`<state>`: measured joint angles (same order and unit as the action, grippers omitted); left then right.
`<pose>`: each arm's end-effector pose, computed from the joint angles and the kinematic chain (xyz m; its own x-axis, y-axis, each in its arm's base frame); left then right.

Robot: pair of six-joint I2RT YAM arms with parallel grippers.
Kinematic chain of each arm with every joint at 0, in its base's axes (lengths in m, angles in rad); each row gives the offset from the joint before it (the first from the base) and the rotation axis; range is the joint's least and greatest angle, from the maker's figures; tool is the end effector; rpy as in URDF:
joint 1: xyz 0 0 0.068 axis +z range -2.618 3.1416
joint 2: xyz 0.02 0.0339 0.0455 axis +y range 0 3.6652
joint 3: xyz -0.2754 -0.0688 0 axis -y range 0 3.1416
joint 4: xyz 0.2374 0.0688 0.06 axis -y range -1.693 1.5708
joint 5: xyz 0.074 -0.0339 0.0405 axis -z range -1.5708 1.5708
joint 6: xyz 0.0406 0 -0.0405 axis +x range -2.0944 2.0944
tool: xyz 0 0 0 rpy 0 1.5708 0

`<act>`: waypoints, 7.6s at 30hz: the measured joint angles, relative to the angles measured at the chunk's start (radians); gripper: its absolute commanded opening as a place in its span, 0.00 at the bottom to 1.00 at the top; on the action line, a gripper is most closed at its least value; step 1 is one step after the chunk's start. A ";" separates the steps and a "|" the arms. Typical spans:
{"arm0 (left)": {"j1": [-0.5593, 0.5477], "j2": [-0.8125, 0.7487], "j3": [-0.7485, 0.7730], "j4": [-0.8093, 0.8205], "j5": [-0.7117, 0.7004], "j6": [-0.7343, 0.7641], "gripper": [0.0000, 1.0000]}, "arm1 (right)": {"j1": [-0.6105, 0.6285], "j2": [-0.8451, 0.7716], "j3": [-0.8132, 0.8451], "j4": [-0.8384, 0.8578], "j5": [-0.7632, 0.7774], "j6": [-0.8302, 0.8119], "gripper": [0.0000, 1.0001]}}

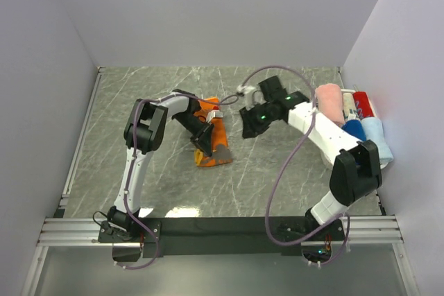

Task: Roll the towels
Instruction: Roll the towel

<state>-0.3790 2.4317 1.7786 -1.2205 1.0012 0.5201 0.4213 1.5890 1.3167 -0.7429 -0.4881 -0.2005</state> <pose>0.3824 -0.1891 0.1049 -0.7863 0.6016 -0.1407 0.4114 0.3399 -0.8457 0.2913 0.1514 0.2895 -0.6429 -0.4809 -0.5962 -0.7296 0.6215 0.2854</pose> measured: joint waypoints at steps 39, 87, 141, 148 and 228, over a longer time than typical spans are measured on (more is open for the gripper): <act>0.057 0.033 0.009 -0.034 0.042 -0.013 0.20 | 0.231 -0.031 -0.172 0.427 -0.034 0.161 0.29; 0.363 -0.848 -0.669 0.527 -0.213 0.090 0.56 | 0.259 0.457 0.043 0.366 -0.144 0.262 0.31; 0.010 -0.203 -0.204 -0.019 -0.165 0.394 0.02 | -0.045 -0.431 -0.302 0.280 0.006 -0.055 0.94; 0.031 -0.102 -0.145 -0.169 -0.108 0.391 0.05 | 0.266 -0.310 -0.303 0.294 0.104 -0.208 0.85; 0.105 -1.218 -0.984 0.479 -0.295 0.480 0.59 | 0.314 0.815 0.421 -0.164 -0.610 0.034 0.00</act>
<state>-0.2741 1.2137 0.7948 -0.7418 0.7063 1.0004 0.7349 2.4042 1.7378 -0.9066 -1.0981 -0.1665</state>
